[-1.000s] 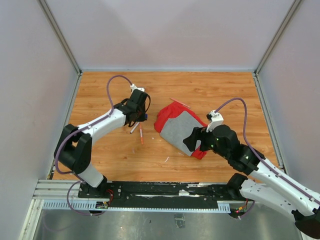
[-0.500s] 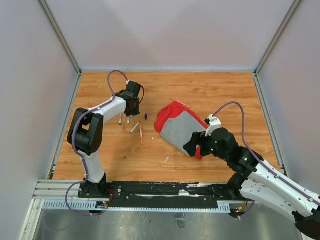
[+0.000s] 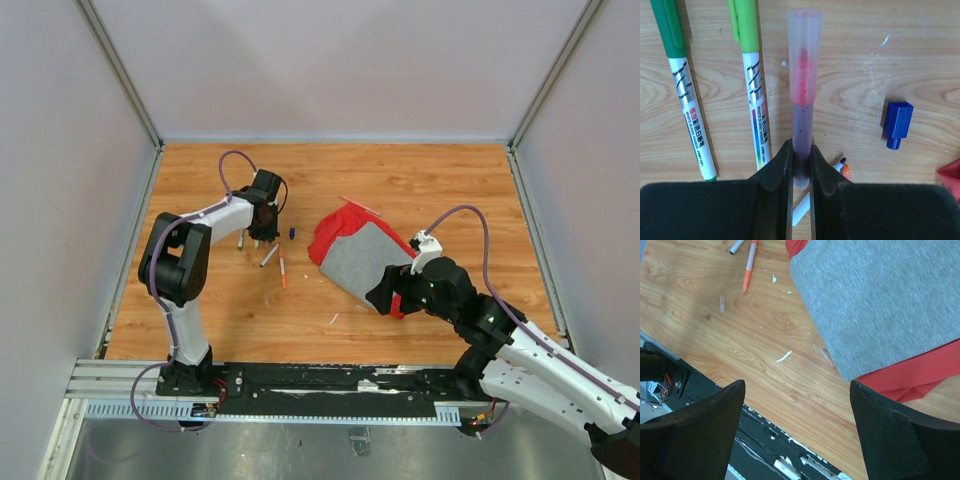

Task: Insert the pens into the pen caps
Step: Place the pen at the center of the board.

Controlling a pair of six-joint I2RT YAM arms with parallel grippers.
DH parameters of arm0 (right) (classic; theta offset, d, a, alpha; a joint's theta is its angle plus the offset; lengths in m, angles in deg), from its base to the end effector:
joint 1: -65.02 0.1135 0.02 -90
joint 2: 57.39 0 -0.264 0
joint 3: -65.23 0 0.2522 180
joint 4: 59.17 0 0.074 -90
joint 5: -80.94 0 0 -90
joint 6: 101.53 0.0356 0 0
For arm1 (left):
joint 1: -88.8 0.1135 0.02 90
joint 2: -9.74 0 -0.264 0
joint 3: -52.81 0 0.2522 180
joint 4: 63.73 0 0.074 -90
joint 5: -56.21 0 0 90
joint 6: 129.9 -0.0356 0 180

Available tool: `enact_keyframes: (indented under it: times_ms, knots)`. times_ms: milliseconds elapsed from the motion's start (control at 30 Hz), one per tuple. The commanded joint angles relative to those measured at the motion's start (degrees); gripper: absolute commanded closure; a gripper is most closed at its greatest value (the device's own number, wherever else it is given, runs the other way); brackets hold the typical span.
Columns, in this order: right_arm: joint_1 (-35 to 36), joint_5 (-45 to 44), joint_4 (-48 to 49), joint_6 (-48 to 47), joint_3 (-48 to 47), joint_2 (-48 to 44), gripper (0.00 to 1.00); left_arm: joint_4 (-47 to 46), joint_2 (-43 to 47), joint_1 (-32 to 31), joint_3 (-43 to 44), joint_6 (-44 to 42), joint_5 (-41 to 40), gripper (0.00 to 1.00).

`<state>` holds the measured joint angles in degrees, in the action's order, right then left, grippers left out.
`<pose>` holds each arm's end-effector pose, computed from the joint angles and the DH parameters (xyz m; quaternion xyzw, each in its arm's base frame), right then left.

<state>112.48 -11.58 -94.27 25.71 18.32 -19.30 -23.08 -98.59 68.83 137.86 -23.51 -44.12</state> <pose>0.1091 0.1166 0.2665 -0.0641 0.8468 0.3417 0.4026 0.3618 -0.1247 0.1665 0.0100 0.9704 0.0132 0.2408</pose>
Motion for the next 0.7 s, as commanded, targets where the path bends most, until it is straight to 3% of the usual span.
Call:
enact_keyframes:
  times_ms: [0, 433, 667]
  knots:
    - [-1.40, 1.62, 0.32, 0.99, 0.94, -0.39, 0.15, -0.46, -0.08, -0.04, -2.09, 0.31, 2.23, 1.00]
    - [-1.38, 2.52, 1.39, 1.26, 1.26, 0.68, 0.14, -0.69, -0.19, 0.00, -2.71, 0.41, 2.43, 0.80]
    - [-1.41, 2.70, 1.47, 1.35, 1.31, 0.76, 0.14, -0.79, -0.74, -0.06, -2.34, 0.49, 2.33, 0.76]
